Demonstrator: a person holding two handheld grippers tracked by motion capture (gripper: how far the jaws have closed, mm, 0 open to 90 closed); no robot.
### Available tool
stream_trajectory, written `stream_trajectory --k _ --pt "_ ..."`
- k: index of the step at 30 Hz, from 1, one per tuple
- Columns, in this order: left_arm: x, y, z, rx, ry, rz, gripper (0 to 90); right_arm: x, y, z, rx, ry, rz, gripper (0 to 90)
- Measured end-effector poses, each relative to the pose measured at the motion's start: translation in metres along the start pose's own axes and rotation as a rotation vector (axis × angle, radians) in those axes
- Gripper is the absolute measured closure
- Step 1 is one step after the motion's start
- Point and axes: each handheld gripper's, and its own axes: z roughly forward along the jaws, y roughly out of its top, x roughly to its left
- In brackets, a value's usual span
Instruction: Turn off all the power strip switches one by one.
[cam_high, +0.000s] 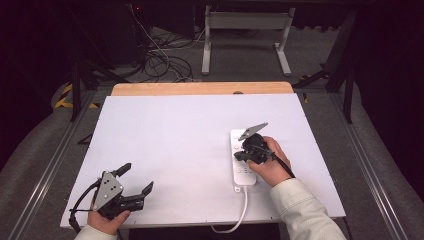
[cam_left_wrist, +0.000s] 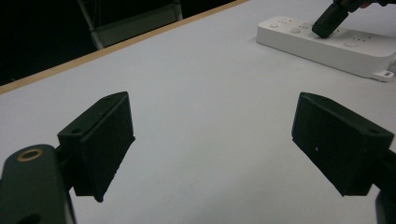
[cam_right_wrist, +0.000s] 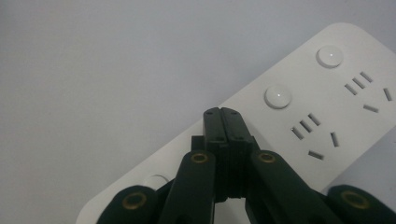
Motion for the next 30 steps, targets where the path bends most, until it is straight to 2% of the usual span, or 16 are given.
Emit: stream_trajectory --k 8,15,30 --pt "-0.0003 0.0002 -0.0002 -0.002 0.002 0.001 13.5 0.0018 0.002 0.0004 0.013 -0.013 0.003 90.0" --pt "0.0002 0.0003 -0.0009 -0.004 0.006 0.006 13.5 0.0058 0.0058 0.0007 0.044 -0.038 -0.017 90.0" --pt "0.0 0.0006 -0.0004 -0.004 0.007 0.006 13.5 0.0052 0.0054 0.0006 0.051 -0.033 0.002 90.0"
